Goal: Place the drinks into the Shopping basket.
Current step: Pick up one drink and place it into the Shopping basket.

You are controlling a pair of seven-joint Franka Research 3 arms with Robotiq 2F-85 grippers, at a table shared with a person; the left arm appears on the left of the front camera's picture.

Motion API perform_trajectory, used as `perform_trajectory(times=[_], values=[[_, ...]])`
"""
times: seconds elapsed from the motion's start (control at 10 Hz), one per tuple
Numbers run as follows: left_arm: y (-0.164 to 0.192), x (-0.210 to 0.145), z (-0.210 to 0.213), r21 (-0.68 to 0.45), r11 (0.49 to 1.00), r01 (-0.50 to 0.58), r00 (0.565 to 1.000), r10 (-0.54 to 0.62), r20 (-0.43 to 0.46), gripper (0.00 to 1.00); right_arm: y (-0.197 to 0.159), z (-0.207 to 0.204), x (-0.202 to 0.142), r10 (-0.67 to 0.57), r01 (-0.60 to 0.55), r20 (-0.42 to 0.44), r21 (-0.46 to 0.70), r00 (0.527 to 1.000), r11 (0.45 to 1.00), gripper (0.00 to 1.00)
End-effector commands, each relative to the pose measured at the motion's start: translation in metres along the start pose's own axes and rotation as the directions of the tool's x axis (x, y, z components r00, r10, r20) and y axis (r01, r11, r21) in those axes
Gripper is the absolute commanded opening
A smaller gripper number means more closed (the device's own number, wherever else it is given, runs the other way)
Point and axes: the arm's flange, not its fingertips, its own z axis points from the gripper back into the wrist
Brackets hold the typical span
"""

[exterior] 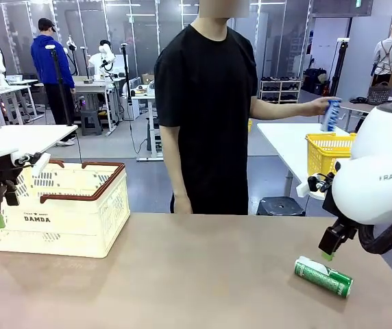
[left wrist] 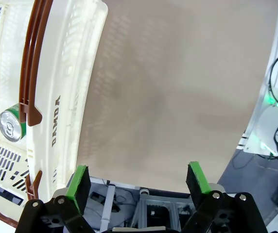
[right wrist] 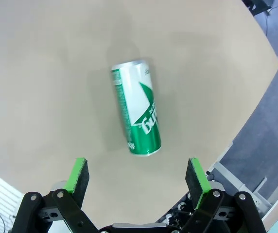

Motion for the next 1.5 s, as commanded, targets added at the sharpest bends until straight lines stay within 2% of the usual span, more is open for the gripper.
perform_trajectory(times=[0.0,0.3,0.9,1.4], values=[[-0.001,0.001,0.004,-0.002,1.0,-0.018,1.0,0.018,-0.015,1.0,-0.006,-0.03,0.002,-0.02,0.02,-0.015,-0.024,1.0,1.0,1.0],[-0.001,0.001,0.004,-0.002,1.0,-0.018,1.0,0.018,-0.015,1.0,-0.015,-0.062,0.008,-0.01,0.012,-0.054,0.031,0.999,0.999,1.0],[-0.001,0.001,0.004,-0.002,1.0,-0.018,1.0,0.018,-0.015,1.0,-0.025,-0.101,0.019,0.071,-0.058,-0.123,0.11,0.99,0.992,1.0],[-0.001,0.001,0.004,-0.002,1.0,-0.018,1.0,0.018,-0.015,1.0,-0.034,-0.12,0.027,0.121,-0.107,-0.117,0.119,0.986,0.987,1.0]])
